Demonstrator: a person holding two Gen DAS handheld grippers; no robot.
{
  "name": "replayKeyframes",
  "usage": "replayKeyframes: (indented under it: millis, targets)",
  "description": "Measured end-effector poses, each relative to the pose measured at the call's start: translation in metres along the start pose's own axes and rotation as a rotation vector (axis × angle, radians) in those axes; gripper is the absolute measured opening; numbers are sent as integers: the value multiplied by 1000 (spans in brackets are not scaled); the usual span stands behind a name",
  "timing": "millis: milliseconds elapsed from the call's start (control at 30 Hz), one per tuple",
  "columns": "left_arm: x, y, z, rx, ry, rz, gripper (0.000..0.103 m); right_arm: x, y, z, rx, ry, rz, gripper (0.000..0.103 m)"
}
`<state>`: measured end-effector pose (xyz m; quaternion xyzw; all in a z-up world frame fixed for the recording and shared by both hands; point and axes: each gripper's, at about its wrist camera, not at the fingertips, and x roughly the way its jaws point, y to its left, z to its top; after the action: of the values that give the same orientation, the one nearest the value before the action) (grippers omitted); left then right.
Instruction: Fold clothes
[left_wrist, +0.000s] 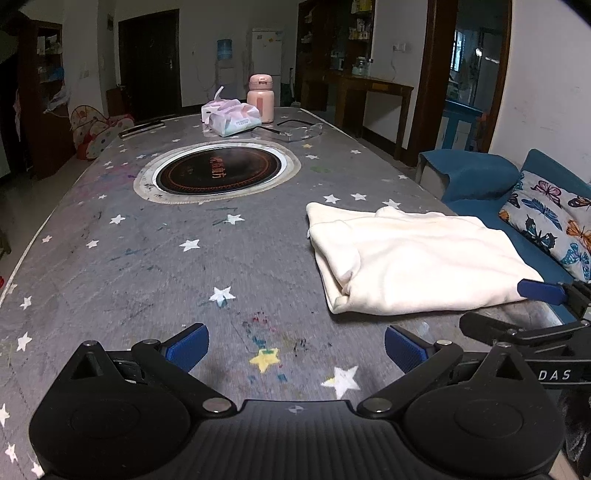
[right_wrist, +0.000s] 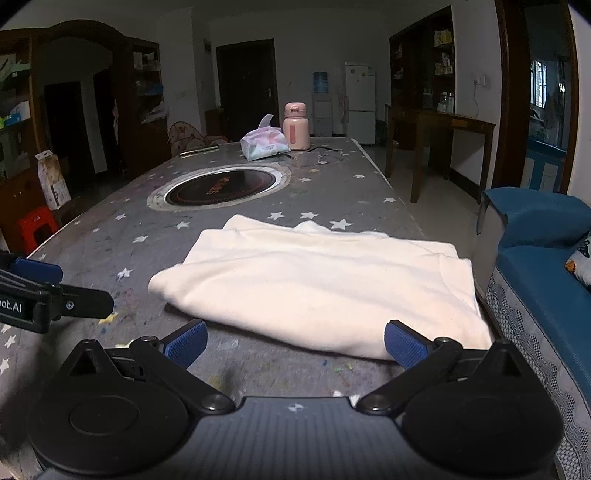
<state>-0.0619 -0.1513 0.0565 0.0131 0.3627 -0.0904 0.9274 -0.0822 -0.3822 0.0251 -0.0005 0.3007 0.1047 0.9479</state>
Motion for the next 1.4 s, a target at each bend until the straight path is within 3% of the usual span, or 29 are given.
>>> replayKeyframes:
  millis: [667,1400]
  targets:
    - [-13,-8,-13,-6,10,8,103,-15,5,-13,12,14,13,103]
    - [-16,-7,-15,-5,-13,9,103,-14,14,-13,-15,41,-40,103]
